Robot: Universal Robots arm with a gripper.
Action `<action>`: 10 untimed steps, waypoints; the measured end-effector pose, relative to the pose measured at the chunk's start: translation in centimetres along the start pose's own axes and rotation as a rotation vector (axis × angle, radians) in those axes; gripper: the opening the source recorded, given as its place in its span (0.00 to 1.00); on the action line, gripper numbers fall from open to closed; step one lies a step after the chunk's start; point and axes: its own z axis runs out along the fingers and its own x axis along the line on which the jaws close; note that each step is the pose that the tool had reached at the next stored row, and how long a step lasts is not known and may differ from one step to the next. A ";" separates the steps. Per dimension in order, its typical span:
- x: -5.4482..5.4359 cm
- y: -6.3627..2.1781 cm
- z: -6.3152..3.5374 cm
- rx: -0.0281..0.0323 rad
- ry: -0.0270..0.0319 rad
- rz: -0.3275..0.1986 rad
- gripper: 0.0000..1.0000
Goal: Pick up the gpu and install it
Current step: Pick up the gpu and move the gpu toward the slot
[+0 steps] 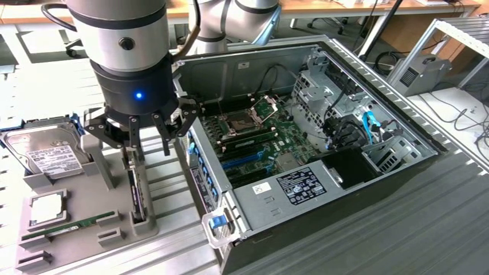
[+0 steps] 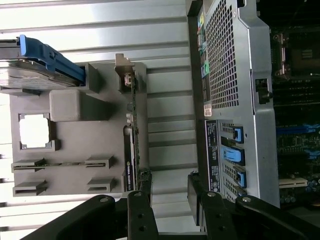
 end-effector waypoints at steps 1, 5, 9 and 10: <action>0.0 0.00 0.03 0.0000 0.0000 0.000 0.42; 0.0 -0.01 0.13 0.0000 0.0001 0.000 0.42; 0.0 -0.01 0.25 0.0000 0.0000 0.000 0.42; 0.0 -0.01 0.28 0.0000 0.0000 0.000 0.42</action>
